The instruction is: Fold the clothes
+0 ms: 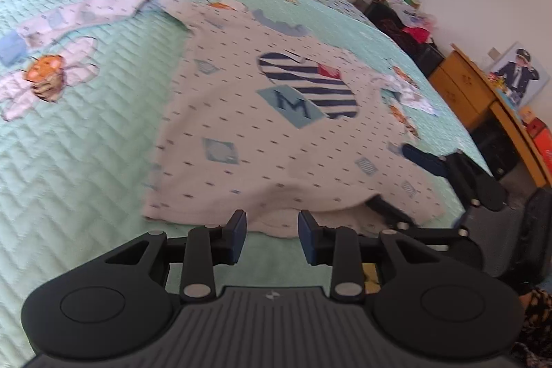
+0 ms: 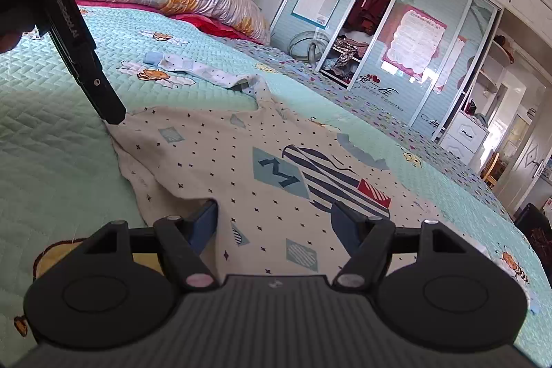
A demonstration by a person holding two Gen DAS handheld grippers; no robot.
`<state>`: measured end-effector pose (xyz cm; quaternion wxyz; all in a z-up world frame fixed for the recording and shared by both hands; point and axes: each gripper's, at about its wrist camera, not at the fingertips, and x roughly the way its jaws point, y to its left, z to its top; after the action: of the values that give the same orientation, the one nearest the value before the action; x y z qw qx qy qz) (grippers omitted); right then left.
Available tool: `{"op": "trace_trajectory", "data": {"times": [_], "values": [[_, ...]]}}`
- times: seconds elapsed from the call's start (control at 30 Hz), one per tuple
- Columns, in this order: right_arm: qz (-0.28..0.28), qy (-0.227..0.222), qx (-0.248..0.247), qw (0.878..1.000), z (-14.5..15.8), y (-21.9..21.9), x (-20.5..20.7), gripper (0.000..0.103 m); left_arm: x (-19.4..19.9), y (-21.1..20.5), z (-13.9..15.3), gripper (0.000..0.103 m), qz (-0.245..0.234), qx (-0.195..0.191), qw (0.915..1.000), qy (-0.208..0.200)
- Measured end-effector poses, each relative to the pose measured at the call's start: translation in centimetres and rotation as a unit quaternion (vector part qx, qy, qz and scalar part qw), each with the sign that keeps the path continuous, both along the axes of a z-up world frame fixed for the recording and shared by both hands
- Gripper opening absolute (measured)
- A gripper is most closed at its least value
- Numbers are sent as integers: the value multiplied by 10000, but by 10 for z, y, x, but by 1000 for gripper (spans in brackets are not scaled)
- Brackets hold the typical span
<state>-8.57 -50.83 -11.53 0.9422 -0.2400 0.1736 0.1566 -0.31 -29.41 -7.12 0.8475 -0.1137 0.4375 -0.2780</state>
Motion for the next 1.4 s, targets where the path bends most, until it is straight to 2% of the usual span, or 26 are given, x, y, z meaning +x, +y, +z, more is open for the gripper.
{"op": "trace_trajectory", "data": {"times": [0.1,0.17,0.23,0.27,0.3,0.37,0.43,0.57,0.67,0.73,0.8,1.0,1.1,1.2,1.27,1.4], "values": [[77,41,-99,9999,-1,6,2,70,-4,-20,-4,35,-189,-84,9998,59],[130,61,-159,9998,-1,9,4,62,-8,-33,-4,35,-282,211,9993,-110],[225,225,-136,9994,0,9,6,31,-16,-47,-1,35,-423,677,9956,-493],[270,335,-110,9990,0,9,8,23,-20,-52,1,35,-430,861,9930,-687],[311,450,-56,9985,0,9,10,10,-25,-59,3,35,-460,1141,9873,-1008],[326,728,325,9963,1,3,13,2,-32,-71,6,35,-543,1619,9723,-1598],[319,1017,760,9914,2,-3,16,0,-37,-81,5,35,-740,1969,9571,-1995],[208,1471,1554,9766,6,-17,24,0,-43,-101,-6,35,-1190,2541,9277,-2464],[163,1603,1794,9705,7,-22,27,0,-46,-115,-15,35,-1366,2919,9040,-2809],[166,1637,1851,9688,8,-23,28,0,-48,-124,-20,35,-1485,3208,8831,-3085],[176,1658,1878,9680,10,-24,29,0,-49,-130,-24,36,-1600,3396,8683,-3243],[225,1645,1811,9694,12,-24,28,0,-47,-130,-30,37,-1684,3591,8580,-3264],[216,1665,1868,9679,12,-24,27,1,-52,-133,-36,37,-1736,3808,8427,-3388],[201,1684,1926,9665,12,-25,27,1,-59,-136,-43,37,-1809,4029,8223,-3587],[184,1690,1926,9664,12,-25,27,1,-63,-137,-43,37,-1843,4082,8152,-3673],[166,1676,1756,9699,10,-23,26,1,-61,-126,-34,35,-1797,3911,8338,-3457]]}}
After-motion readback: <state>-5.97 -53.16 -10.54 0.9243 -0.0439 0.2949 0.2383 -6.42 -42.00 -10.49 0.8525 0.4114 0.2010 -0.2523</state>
